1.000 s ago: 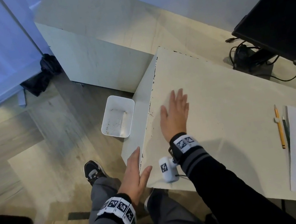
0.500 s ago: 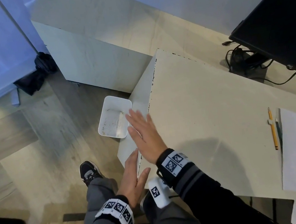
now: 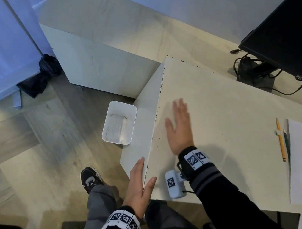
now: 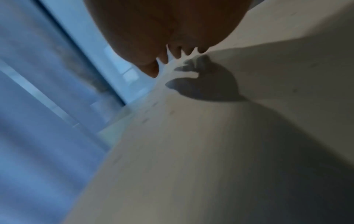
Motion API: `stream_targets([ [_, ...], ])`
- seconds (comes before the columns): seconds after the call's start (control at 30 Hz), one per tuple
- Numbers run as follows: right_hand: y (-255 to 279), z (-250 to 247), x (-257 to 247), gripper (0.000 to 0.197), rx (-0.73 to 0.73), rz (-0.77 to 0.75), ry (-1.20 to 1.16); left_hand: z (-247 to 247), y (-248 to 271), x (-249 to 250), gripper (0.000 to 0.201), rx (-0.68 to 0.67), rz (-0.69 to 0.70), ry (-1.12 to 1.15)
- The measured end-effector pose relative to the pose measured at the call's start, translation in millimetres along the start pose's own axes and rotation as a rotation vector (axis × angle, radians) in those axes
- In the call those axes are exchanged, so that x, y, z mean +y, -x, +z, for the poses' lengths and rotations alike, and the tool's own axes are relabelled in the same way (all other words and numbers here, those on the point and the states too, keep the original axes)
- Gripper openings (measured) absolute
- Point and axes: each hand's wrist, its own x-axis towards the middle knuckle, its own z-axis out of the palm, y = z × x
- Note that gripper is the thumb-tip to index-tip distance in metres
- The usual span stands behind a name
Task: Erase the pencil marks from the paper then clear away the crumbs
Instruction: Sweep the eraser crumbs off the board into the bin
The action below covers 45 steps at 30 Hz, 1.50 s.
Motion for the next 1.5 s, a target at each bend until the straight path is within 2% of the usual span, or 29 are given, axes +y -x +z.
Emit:
stream_targets([
  [0.07, -6, -2, 3, 0.063, 0.022, 0.223, 0.140, 0, -1, 0, 0.075, 0.000, -0.009, 0.008],
  [0.1, -4, 2, -2, 0.065, -0.016, 0.229, 0.229, 0, -1, 0, 0.075, 0.003, -0.007, 0.010],
  [0.23, 9, 11, -25, 0.068, -0.218, -0.211, 0.274, 1, -2, -1, 0.078, 0.016, 0.002, 0.009],
  [0.27, 9, 6, -23, 0.066, -0.232, -0.261, 0.229, 1, -2, -1, 0.079, 0.012, -0.006, 0.008],
  [0.3, 5, 1, -19, 0.063, -0.200, -0.239, 0.177, 1, -1, -2, 0.079, 0.011, -0.010, 0.007],
  [0.33, -2, -3, -14, 0.062, -0.137, -0.140, 0.141, 1, -1, -2, 0.080, 0.010, -0.011, 0.006],
  [0.4, -16, -10, -6, 0.062, -0.046, 0.174, 0.111, 1, -1, -1, 0.080, 0.009, -0.008, 0.006],
  [0.43, -21, -9, -8, 0.063, -0.041, 0.245, 0.126, 1, -1, -1, 0.079, 0.012, -0.005, 0.008],
  [0.47, -23, -6, -16, 0.063, -0.070, 0.199, 0.156, 1, -1, -1, 0.079, 0.015, -0.003, 0.009],
  [0.57, -14, 5, -36, 0.056, -0.272, -0.311, 0.166, 1, -2, -3, 0.079, 0.015, -0.005, 0.006],
  [0.6, -14, 2, -34, 0.054, -0.296, -0.372, 0.113, 2, -2, -3, 0.079, 0.014, -0.006, 0.003],
  [0.63, -18, -6, -29, 0.053, -0.246, -0.314, 0.029, 2, -1, -3, 0.078, 0.014, -0.006, 0.000],
  [0.7, -36, -18, -11, 0.055, -0.027, 0.038, -0.089, 2, -1, -2, 0.079, 0.018, -0.003, 0.003],
  [0.73, -45, -22, -4, 0.058, 0.028, 0.221, -0.065, 2, -1, -2, 0.079, 0.019, -0.002, 0.005],
  [0.77, -48, -24, -2, 0.062, 0.012, 0.306, 0.021, 2, -2, -2, 0.080, 0.018, -0.001, 0.006],
  [0.8, -45, -24, -7, 0.065, -0.049, 0.255, 0.111, 2, -2, -3, 0.080, 0.018, -0.001, 0.006],
  [0.87, -33, -17, -16, 0.060, -0.226, -0.121, 0.183, 2, -2, -4, 0.080, 0.022, 0.004, 0.003],
  [0.9, -26, -17, -15, 0.052, -0.303, -0.271, 0.111, 3, -3, -5, 0.079, 0.027, 0.009, 0.002],
  [0.93, -19, -24, -13, 0.044, -0.328, -0.320, 0.000, 3, -3, -6, 0.079, 0.032, 0.009, 0.004],
  [0.97, -16, -35, -5, 0.038, -0.271, -0.277, -0.128, 3, -3, -7, 0.079, 0.032, 0.006, 0.009],
  [1.0, -17, -46, 9, 0.037, -0.132, -0.188, -0.229, 3, -3, -8, 0.080, 0.029, 0.002, 0.014],
  [1.07, -21, -71, 50, 0.041, 0.206, 0.129, -0.268, 3, -3, -9, 0.080, 0.032, 0.000, 0.017],
  [1.1, -22, -83, 73, 0.044, 0.314, 0.342, -0.231, 3, -3, -8, 0.079, 0.037, 0.003, 0.017],
  [1.17, -21, -94, 112, 0.053, 0.352, 0.720, -0.142, 4, -3, -4, 0.074, 0.055, 0.008, 0.020],
  [1.23, -18, -81, 114, 0.059, 0.244, 0.833, -0.046, 4, -3, -2, 0.070, 0.065, 0.014, 0.009],
  [1.3, -16, -46, 76, 0.062, 0.176, 0.678, 0.003, 4, -3, -1, 0.070, 0.058, -0.003, 0.010],
  [1.4, -3, 10, -12, 0.062, 0.020, 0.185, -0.022, 3, -2, -5, 0.074, 0.042, -0.002, 0.020],
  [1.47, 11, 24, -53, 0.048, -0.157, -0.107, -0.190, 3, -1, -8, 0.077, 0.027, 0.021, 0.045],
  [1.5, 14, 19, -60, 0.042, -0.188, -0.137, -0.326, 2, -1, -9, 0.079, 0.021, 0.016, 0.055],
])
